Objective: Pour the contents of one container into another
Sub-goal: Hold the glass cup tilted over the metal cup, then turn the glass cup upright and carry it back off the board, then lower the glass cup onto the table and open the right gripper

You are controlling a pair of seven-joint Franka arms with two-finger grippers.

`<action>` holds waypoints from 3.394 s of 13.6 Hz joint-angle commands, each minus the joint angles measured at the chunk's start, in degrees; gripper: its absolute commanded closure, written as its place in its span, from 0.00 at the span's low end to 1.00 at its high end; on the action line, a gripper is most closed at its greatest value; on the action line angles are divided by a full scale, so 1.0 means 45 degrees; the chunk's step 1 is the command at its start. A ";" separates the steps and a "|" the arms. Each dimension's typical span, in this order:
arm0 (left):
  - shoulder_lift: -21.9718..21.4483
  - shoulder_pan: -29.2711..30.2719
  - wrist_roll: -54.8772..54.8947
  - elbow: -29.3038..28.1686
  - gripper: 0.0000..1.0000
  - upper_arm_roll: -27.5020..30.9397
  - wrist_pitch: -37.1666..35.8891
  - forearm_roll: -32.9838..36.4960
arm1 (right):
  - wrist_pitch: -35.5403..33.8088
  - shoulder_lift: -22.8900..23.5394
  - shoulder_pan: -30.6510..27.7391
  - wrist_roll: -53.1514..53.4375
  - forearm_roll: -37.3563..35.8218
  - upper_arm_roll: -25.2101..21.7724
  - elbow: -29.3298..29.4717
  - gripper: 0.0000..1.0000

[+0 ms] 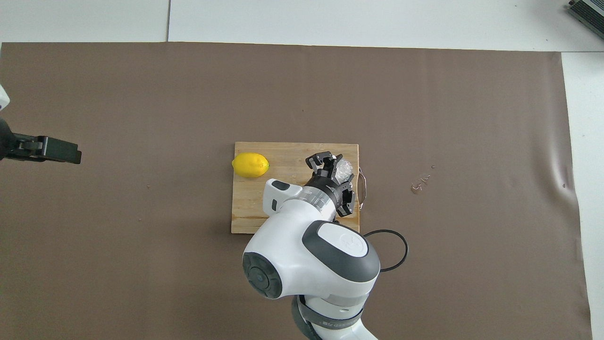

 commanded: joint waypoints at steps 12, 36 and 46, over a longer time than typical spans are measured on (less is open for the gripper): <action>-0.0194 0.0049 0.0059 -0.0184 0.00 0.0029 0.0017 -0.0074 | 0.0353 -0.0663 -0.2061 -0.0826 0.3574 0.0108 -0.0233 0.81; -0.0213 0.0049 0.0059 -0.0184 0.00 0.0029 0.0017 -0.0074 | 0.4532 -0.1347 -0.7824 -1.0825 1.4787 0.0089 -0.4667 0.82; -0.0213 0.0049 0.0059 -0.0184 0.00 0.0029 0.0036 -0.0074 | 0.5294 -0.1230 -0.8900 -1.3679 1.6486 0.0069 -0.5721 0.66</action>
